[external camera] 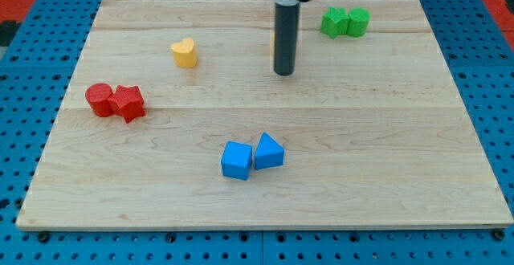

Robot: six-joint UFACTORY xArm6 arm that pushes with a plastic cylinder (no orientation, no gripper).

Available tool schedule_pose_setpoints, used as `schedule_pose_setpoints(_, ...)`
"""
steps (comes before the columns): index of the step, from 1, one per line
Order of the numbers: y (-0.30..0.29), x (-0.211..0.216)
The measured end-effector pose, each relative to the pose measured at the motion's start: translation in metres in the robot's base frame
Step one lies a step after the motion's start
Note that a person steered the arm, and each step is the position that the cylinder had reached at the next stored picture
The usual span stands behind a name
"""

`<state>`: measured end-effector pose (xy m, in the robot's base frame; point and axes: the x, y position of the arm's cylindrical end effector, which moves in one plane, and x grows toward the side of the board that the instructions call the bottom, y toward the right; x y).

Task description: Push the yellow hexagon closer to the green star

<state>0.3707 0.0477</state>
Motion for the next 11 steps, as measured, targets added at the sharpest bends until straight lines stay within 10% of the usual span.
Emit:
schedule_pose_setpoints(3, 0.002, -0.065)
schedule_pose_setpoints(6, -0.080, -0.035)
schedule_pose_setpoints(11, -0.037, -0.101)
